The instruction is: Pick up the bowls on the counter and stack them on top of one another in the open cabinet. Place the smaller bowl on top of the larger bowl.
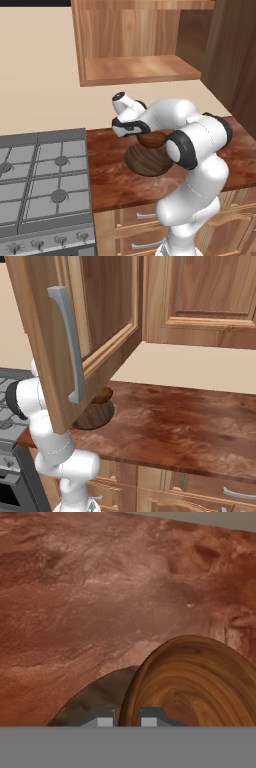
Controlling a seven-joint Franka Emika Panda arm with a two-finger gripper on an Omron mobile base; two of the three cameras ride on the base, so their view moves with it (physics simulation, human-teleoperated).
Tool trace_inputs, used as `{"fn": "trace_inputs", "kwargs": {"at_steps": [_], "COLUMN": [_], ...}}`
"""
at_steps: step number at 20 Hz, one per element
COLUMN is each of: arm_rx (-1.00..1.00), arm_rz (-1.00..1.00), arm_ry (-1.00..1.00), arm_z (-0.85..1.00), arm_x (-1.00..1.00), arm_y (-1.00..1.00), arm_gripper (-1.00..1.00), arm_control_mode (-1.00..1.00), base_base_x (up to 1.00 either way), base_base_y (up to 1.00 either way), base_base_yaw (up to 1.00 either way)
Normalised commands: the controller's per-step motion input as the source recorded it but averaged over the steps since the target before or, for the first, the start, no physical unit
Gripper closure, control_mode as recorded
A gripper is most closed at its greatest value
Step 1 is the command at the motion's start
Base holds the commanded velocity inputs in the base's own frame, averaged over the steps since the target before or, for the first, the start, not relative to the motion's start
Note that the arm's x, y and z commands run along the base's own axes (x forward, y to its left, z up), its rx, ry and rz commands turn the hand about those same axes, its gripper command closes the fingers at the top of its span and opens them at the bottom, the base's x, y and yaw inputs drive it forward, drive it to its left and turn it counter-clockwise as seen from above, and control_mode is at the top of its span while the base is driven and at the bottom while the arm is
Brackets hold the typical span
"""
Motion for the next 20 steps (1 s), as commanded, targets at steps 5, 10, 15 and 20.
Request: {"fn": "trace_inputs", "kwargs": {"at_steps": [5,10,15,20], "arm_rx": [0.00,0.00,0.00,0.00], "arm_rz": [0.00,-0.01,-0.01,-0.01], "arm_ry": [-0.01,-0.01,0.00,-0.04], "arm_z": [-0.10,-0.12,-0.18,-0.22], "arm_x": [-0.38,-0.34,-0.30,-0.11], "arm_y": [0.09,0.17,0.10,0.01], "arm_gripper": [1.00,1.00,1.00,1.00], "arm_control_mode": [-1.00,-1.00,-1.00,-1.00], "base_base_x": [0.00,0.00,0.00,0.00], "base_base_y": [0.00,0.00,0.00,0.00], "base_base_yaw": [0.00,0.00,0.00,0.00]}}
